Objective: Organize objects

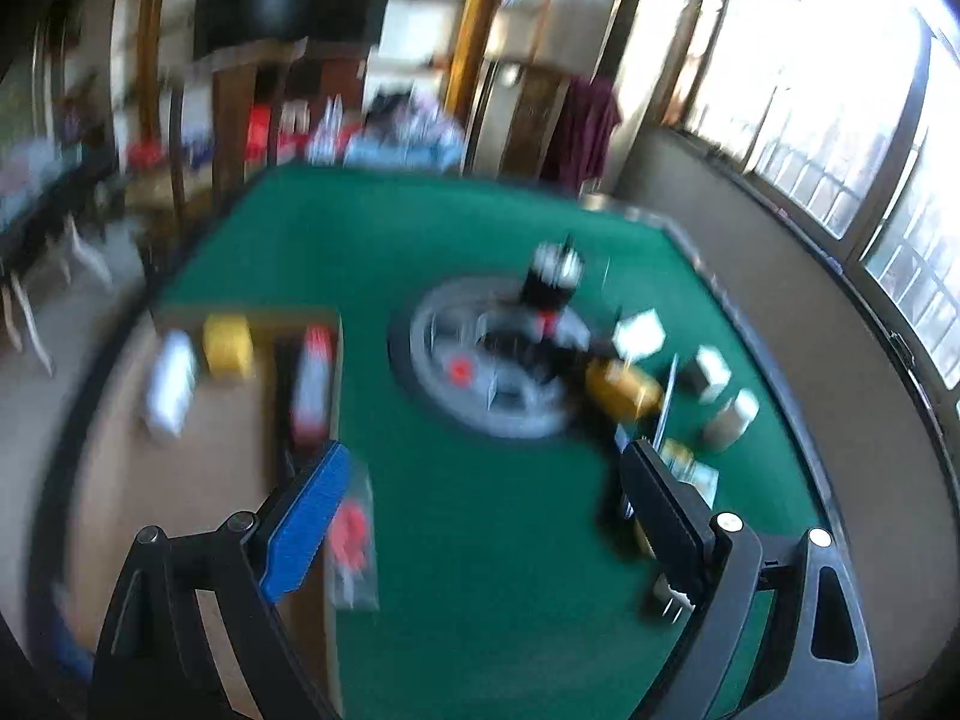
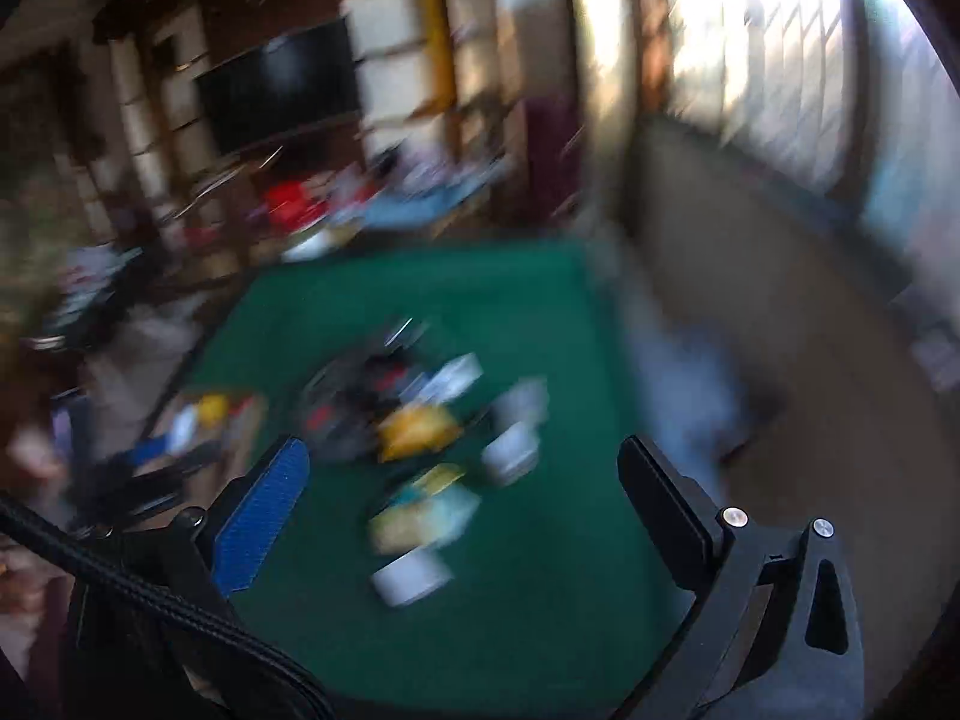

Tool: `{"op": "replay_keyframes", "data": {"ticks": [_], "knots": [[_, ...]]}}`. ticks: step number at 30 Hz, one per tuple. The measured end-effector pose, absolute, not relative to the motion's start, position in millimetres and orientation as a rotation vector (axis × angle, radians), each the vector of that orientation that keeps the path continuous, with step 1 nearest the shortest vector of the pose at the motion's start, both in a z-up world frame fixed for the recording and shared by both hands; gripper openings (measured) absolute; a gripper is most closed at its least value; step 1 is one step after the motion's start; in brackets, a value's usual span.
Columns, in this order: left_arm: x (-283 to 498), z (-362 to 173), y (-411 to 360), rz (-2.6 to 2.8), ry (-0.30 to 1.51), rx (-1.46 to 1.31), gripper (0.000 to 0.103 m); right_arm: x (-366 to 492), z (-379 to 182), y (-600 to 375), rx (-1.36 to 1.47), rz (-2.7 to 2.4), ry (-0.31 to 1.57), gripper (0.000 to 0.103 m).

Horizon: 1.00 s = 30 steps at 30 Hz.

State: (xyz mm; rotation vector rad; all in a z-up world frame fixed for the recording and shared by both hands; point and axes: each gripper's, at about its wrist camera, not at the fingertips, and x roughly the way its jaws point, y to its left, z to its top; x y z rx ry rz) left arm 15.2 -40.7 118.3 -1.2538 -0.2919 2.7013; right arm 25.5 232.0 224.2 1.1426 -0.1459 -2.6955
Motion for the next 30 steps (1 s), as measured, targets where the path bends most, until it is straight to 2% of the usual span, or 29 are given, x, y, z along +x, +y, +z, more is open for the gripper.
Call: {"op": "replay_keyframes", "data": {"ticks": [4,8,15,19,26,28,29,30], "knots": [[34,73,-36,2.641,-0.380,-1.317,0.088,14,142,207,1.194,-2.521,-0.210,0.103],[46,53,-43,2.658,-0.338,-1.374,0.088,16,102,202,1.200,-2.361,-0.344,0.103],[57,38,-56,2.673,-0.264,-1.419,0.088,5,85,186,1.208,-2.301,-0.376,0.103],[44,33,-70,2.707,-0.299,-1.445,0.088,3,85,190,1.205,-2.298,-0.415,0.103],[8,21,-43,2.814,-0.055,-1.467,0.088,2,79,190,1.195,-2.284,-0.449,0.103],[1,12,-36,2.767,-0.060,-1.483,0.082,3,79,191,1.192,-2.289,-0.447,0.103],[1,10,-35,2.769,-0.058,-1.475,0.075,4,79,191,1.188,-2.295,-0.444,0.103],[4,12,-33,2.781,-0.042,-1.441,0.052,4,80,193,1.183,-2.303,-0.442,0.103]]}}
